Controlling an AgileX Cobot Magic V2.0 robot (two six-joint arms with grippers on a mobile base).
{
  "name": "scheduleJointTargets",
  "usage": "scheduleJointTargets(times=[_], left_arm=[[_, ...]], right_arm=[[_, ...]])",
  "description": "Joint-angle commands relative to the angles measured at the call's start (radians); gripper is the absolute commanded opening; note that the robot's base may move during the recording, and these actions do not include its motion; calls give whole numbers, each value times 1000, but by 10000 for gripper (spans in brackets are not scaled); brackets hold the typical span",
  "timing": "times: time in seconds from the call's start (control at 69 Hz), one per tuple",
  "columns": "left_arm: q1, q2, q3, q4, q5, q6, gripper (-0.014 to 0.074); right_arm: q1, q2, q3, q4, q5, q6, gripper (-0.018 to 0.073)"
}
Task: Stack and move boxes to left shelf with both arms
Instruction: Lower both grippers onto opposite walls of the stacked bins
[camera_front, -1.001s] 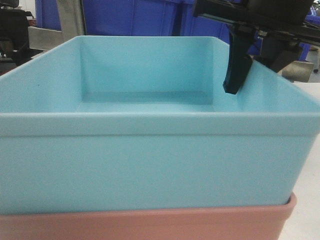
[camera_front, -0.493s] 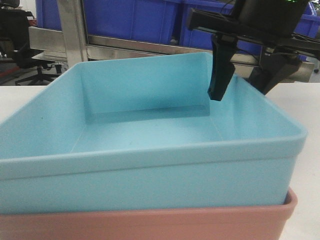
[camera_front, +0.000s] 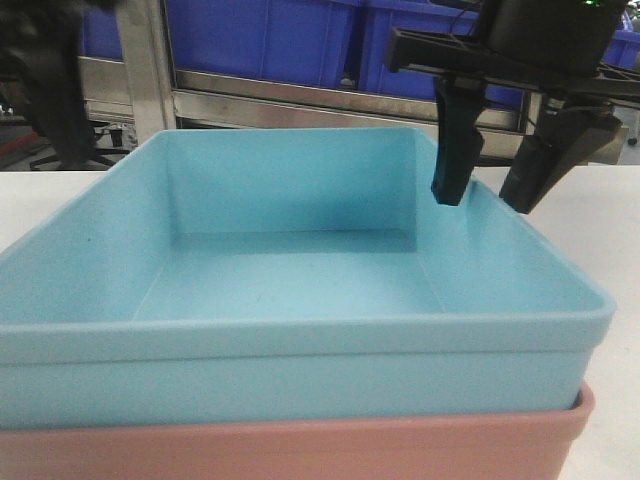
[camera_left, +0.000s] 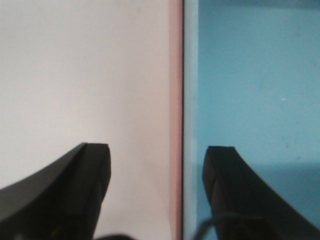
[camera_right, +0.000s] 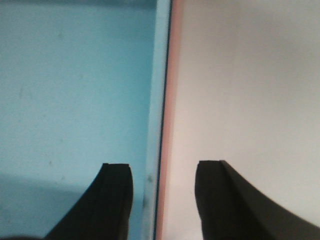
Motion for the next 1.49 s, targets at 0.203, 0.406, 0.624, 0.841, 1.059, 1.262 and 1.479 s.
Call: scheduleJointTargets(times=[0.203,0.406,0.624,0.841,1.059,1.262,1.479], left_arm=[[-46,102,-104,27,13,-100,323],[-44,126,-108,18,25,-104,323],[-44,126,-108,14,18,-104,323],[-44,126,-108,14,-4,-104,323],[-44,126,-108,14,-4,-104,323],[-44,145,-108,14,-2,-104,323],[-44,214,-108,-2,4,-104,323]], right_arm=[[1,-41,-32,-12,-20,7,395],[1,-38,-32,-14,40,17,395],[12,-38,-36,-89,60,121,395],[40,-19,-36,-95,65,146,395],[69,20,-39,-95,64,150,395],[74,56,-48,-100,51,150,395],[74,74,-48,-111,27,150,395]])
